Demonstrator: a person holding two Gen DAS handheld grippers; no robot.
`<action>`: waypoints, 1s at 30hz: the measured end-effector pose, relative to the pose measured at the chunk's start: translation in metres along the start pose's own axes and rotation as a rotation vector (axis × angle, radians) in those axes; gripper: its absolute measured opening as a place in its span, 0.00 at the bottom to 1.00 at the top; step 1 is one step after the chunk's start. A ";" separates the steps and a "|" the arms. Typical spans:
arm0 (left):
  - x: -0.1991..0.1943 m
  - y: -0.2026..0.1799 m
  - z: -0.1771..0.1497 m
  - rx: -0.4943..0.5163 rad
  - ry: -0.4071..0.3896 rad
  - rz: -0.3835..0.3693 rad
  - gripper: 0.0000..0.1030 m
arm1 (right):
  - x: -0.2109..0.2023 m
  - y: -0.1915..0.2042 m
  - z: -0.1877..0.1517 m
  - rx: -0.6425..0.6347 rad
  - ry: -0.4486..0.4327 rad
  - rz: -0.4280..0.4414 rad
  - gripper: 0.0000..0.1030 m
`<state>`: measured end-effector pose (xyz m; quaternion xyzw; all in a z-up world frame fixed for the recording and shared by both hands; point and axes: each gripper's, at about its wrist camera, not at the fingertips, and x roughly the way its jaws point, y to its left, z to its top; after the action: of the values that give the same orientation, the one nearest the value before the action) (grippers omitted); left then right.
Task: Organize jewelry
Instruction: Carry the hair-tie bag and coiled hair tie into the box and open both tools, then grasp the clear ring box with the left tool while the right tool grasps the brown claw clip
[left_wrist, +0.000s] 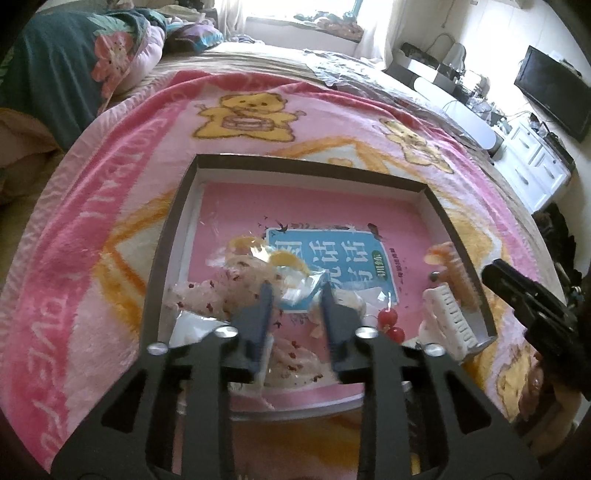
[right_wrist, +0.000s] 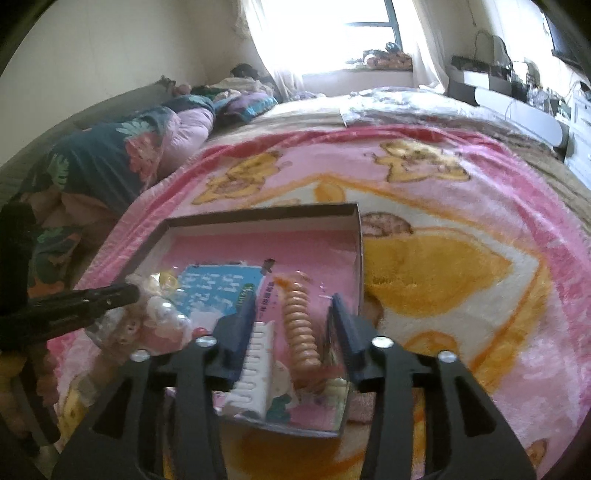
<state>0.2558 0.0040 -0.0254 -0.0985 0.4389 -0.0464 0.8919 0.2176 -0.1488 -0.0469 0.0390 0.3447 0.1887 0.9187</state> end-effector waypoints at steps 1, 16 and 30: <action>-0.005 -0.001 -0.001 0.005 -0.010 0.001 0.32 | -0.007 0.003 0.000 -0.009 -0.013 0.010 0.56; -0.068 0.006 -0.023 0.031 -0.118 0.020 0.71 | -0.058 0.058 -0.025 -0.114 -0.016 0.109 0.70; -0.086 0.035 -0.075 0.017 -0.069 0.042 0.86 | -0.022 0.089 -0.076 -0.249 0.169 0.108 0.68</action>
<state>0.1436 0.0424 -0.0110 -0.0829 0.4093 -0.0278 0.9082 0.1244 -0.0796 -0.0734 -0.0726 0.3919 0.2815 0.8729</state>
